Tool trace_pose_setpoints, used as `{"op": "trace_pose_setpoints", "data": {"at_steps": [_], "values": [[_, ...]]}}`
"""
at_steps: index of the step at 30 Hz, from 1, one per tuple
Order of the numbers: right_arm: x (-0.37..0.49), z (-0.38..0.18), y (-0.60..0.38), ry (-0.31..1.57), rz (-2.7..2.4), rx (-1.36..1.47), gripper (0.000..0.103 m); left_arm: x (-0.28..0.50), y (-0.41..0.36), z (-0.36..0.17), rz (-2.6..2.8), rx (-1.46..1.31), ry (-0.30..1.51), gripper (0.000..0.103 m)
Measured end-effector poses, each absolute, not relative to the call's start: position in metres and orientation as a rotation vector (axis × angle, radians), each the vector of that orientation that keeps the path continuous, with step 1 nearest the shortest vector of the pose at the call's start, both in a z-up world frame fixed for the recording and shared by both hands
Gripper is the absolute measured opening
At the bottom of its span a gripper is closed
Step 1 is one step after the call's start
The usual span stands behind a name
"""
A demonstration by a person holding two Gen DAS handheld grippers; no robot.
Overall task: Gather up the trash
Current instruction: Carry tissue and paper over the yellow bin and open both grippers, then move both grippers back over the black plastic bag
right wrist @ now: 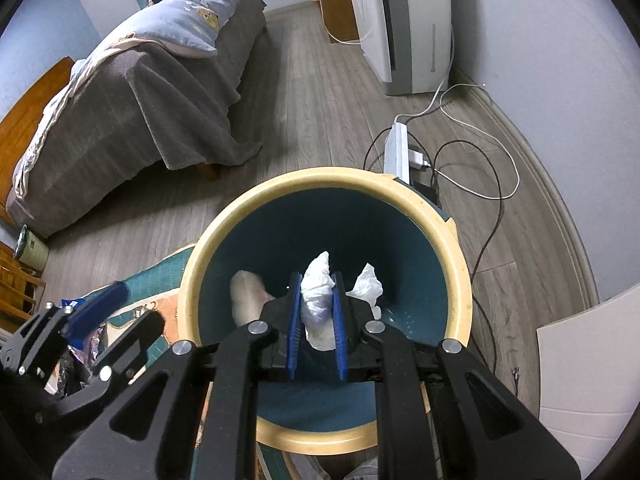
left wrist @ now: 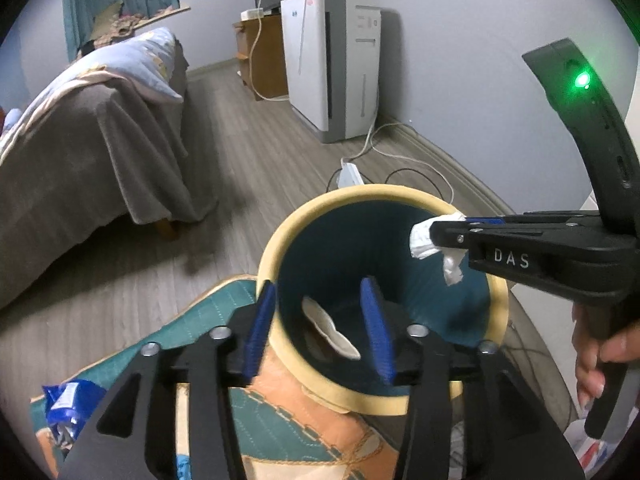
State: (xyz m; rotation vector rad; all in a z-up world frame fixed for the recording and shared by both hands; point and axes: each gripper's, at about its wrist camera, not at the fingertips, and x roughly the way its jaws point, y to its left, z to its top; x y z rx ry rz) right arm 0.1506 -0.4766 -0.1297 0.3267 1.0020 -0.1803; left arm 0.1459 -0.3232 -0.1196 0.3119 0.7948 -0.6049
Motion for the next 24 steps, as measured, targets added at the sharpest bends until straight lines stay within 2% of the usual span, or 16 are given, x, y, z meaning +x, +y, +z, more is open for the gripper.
{"op": "trace_pose_setpoints", "data": {"at_steps": [1,2,3,5,6,7,8,10,12,13,24], "values": [[0.150,-0.130,-0.477,1.002,-0.186,0.328,0.017,0.145,-0.321,-0.119,-0.602,0.309,0.794,0.050],[0.150,-0.130,-0.478,1.001,-0.191,0.329,0.024,0.145,-0.318,-0.119,-0.597,0.304,0.796,0.052],[0.150,-0.129,-0.479,0.998,-0.199,0.331,0.036,0.144,-0.313,-0.118,-0.589,0.297,0.798,0.055],[0.149,-0.129,-0.481,0.990,-0.208,0.333,0.046,0.143,-0.306,-0.117,-0.580,0.285,0.793,0.068],[0.148,-0.128,-0.482,0.987,-0.214,0.334,0.049,0.142,-0.303,-0.115,-0.575,0.283,0.787,0.071],[0.147,-0.128,-0.482,0.985,-0.215,0.335,0.051,0.141,-0.299,-0.113,-0.564,0.283,0.778,0.078],[0.147,-0.127,-0.482,0.983,-0.216,0.336,0.057,0.138,-0.294,-0.111,-0.551,0.282,0.769,0.086],[0.147,-0.123,-0.481,0.976,-0.216,0.333,0.072,0.133,-0.281,-0.106,-0.524,0.273,0.757,0.093],[0.146,-0.116,-0.478,0.953,-0.218,0.325,0.094,0.128,-0.267,-0.101,-0.510,0.254,0.759,0.094],[0.146,-0.112,-0.476,0.943,-0.223,0.317,0.097,0.126,-0.259,-0.099,-0.498,0.249,0.761,0.096],[0.162,-0.080,-0.365,0.979,-0.178,0.048,0.097,0.108,-0.134,-0.076,-0.268,0.206,0.835,0.098]]}}
